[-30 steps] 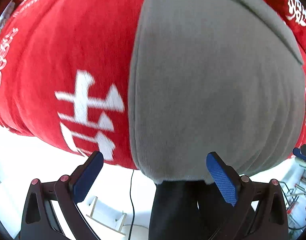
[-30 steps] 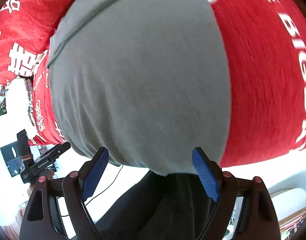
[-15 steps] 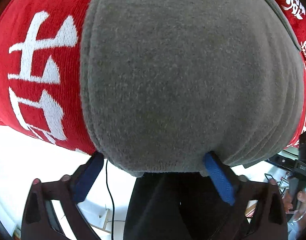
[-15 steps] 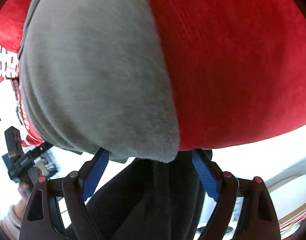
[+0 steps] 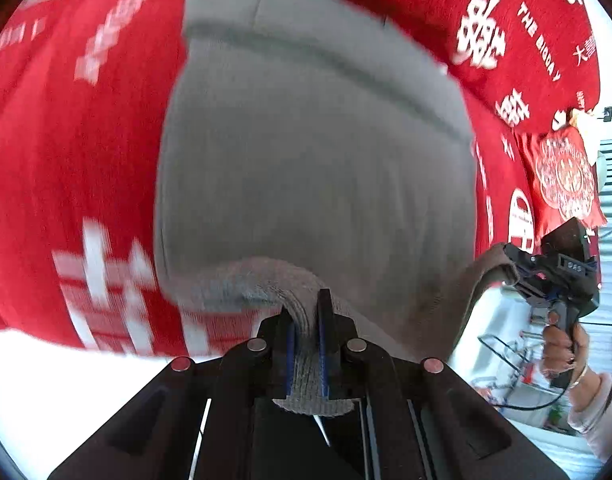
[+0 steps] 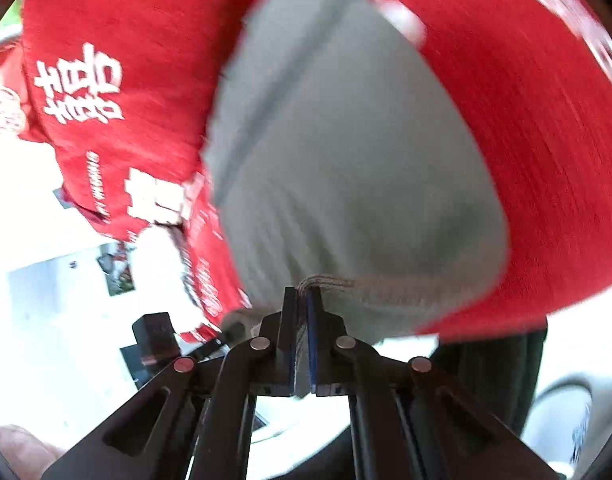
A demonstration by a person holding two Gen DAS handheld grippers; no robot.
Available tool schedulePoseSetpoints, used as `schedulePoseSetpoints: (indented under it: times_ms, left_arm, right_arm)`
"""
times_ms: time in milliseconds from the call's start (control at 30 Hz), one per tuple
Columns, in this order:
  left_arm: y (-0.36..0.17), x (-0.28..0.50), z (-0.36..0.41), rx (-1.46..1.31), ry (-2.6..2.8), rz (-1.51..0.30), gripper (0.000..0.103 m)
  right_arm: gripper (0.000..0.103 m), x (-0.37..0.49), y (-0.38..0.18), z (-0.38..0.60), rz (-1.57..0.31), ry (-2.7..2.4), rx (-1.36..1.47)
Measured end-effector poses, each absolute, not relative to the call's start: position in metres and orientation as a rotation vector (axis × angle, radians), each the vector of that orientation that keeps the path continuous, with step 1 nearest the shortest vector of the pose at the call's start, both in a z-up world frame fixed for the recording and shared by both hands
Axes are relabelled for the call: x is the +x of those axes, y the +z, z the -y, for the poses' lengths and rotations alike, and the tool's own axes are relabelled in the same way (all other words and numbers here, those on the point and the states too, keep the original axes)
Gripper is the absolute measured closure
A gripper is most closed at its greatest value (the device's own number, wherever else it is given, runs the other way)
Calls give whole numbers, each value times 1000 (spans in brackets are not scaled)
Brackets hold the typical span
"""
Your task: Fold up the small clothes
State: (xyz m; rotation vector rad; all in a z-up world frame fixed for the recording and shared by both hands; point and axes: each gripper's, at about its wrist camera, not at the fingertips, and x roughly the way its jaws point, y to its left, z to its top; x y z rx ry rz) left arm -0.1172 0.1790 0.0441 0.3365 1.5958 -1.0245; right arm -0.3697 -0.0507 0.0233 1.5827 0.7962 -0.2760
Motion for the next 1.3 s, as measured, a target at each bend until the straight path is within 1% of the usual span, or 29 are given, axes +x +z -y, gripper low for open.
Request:
schedulePoseSetpoints:
  times_ms: [100,233,267,300,333,367,400,467,500,567,600,633,667,700,833,900,1033,1067,1100,1133,1167,1200,1233,1267,1300]
  left_arm:
    - [48,-88,-136,376,-1003,-1506,93]
    - [45,-54,-83,431,-957,-1431,93]
    - [43,-46,-72,437,-929,-1435,85]
    - [45,-37,-65,437,-907,-1429,65]
    - [48,-29,-60,444,-887,-1414,49]
    - [53,-23,-55,461,-843,-1366,20]
    - [54,-17,-53,469,-822,-1336,8]
    - [60,-8,-49,466,-801,-1323,8]
    - [60,-4,-49,465,-791,-1337,8]
    - [58,2,-50,476,-779,-1367,8]
    - [55,4,-50,496,-773,-1382,8]
    - [51,3,-48,527,-768,-1394,8]
    - [45,-1,-46,555,-770,-1404,8]
    - [39,-6,-46,576,-777,-1414,8]
    - [9,-20,-38,646,-790,-1449,9]
    - [-2,-26,-32,667,-796,-1437,9]
    - [-11,-43,-26,756,-827,-1370,9]
    - [-13,-47,-25,790,-827,-1352,18]
    - [-14,-51,-24,822,-822,-1339,33]
    - [-15,-54,-23,846,-830,-1330,37]
    - [-13,-56,-24,833,-849,-1321,52]
    - [-11,-57,-23,829,-864,-1311,86]
    - [-9,-59,-22,851,-867,-1297,93]
    - [-4,-58,-21,853,-862,-1286,93]
    - [3,-53,-23,810,-875,-1300,93]
  right_arm:
    - [98,-333,32,94,-782,-276,1522]
    - [98,-310,30,144,-771,-330,1507]
    - [98,-307,31,153,-770,-341,1513]
    - [98,-305,27,163,-770,-354,1523]
    - [98,-302,25,173,-772,-369,1530]
    - [98,-301,24,179,-780,-379,1531]
    - [98,-297,20,186,-793,-388,1530]
    - [96,-293,15,196,-827,-403,1534]
    - [94,-289,15,198,-838,-410,1529]
    - [91,-285,18,205,-932,-462,1474]
    - [81,-290,18,208,-967,-473,1450]
    - [54,-285,23,210,-1027,-491,1385]
    - [38,-287,25,211,-1050,-493,1342]
    - [24,-279,33,209,-1088,-485,1239]
    - [24,-253,38,196,-1219,-449,977]
    - [24,-239,29,194,-1257,-445,924]
    - [28,-223,12,189,-1316,-471,860]
    - [29,-220,11,186,-1330,-486,834]
    - [35,-218,10,182,-1354,-507,797]
    - [39,-215,10,176,-1380,-529,749]
    - [43,-212,11,170,-1395,-537,706]
    - [56,-209,12,166,-1404,-538,680]
    - [79,-205,13,157,-1432,-541,617]
    - [95,-202,14,150,-1452,-543,572]
    - [97,-200,17,144,-1465,-550,536]
